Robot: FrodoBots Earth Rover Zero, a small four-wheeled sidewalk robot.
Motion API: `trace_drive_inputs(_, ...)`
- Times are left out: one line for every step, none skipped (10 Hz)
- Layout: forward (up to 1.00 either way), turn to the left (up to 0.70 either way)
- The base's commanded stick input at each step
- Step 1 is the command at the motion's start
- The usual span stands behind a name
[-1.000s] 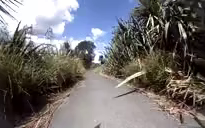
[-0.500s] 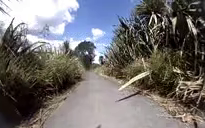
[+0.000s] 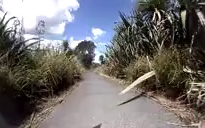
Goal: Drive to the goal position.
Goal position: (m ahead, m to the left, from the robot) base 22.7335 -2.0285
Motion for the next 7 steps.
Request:
trace_drive_inputs(0.50,0.05)
trace_drive_inputs(0.50,0.05)
trace_drive_inputs(0.50,0.05)
trace_drive_inputs(0.50,0.05)
trace_drive_inputs(0.50,0.05)
trace_drive_inputs(0.50,0.05)
trace_drive_inputs(0.50,0.05)
